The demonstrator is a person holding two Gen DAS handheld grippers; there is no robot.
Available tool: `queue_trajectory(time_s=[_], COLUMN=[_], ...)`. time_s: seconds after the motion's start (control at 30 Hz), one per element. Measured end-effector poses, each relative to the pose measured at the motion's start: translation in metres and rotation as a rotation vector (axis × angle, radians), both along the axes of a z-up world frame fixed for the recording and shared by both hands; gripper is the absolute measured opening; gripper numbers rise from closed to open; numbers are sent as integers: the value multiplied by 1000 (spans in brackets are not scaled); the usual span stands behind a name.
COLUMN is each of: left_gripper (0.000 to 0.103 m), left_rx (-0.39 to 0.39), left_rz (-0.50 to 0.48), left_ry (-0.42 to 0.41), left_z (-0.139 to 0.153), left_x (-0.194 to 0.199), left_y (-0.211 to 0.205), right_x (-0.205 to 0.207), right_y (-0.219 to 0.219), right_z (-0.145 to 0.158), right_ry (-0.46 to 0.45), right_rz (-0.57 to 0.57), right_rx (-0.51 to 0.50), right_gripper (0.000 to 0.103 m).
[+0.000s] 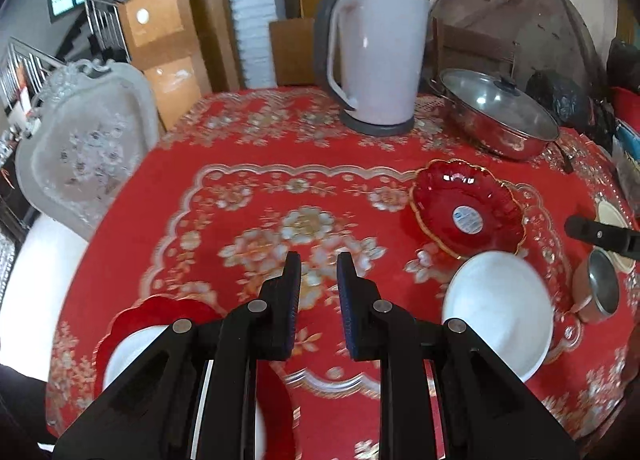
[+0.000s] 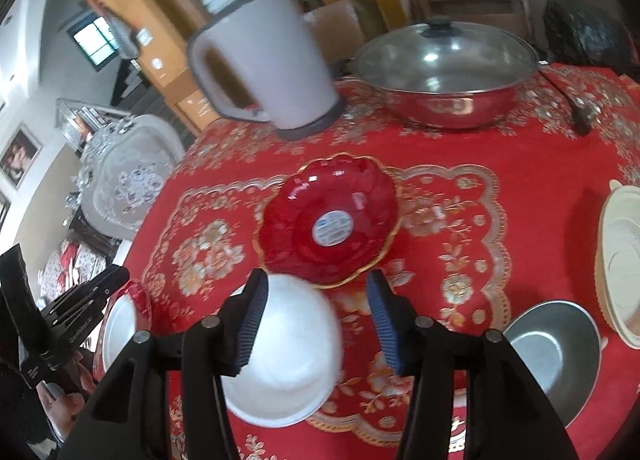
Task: Organize plates and bowls
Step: 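Move both grippers to the small labelled red plate and close on its rim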
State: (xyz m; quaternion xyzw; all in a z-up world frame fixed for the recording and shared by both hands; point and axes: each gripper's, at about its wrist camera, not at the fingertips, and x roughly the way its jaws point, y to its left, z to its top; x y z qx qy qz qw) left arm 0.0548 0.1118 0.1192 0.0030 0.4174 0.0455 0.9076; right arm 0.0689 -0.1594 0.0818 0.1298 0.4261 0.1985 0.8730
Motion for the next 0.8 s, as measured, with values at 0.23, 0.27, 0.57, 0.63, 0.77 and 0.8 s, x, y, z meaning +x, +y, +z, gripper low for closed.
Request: queue_trajectory(time_s=[0.23, 0.27, 0.57, 0.63, 0.77, 0.8], left_gripper=[18, 18, 18, 18, 18, 18], left_rx=[-155, -159, -157, -172, -198, -193], left_rz=[-58, -56, -56, -50, -56, -54], left_ry=[160, 170, 259, 284, 302, 303], left_z=[-12, -14, -42, -50, -60, -62], left_x=[53, 59, 111, 120, 130, 132], left_y=[-26, -30, -57, -59, -63, -64], right_x=[32, 36, 63, 65, 70, 70], right_y=[-9, -9, 0, 0, 1, 1], right_z=[-13, -15, -35, -42, -53, -54], right_ry=[75, 83, 156, 176, 205, 205], right_rz=[-32, -31, -28, -42, -53, -54], right_rx=[-5, -4, -54, -47, -34, -28], right_gripper=[53, 53, 53, 53, 53, 53])
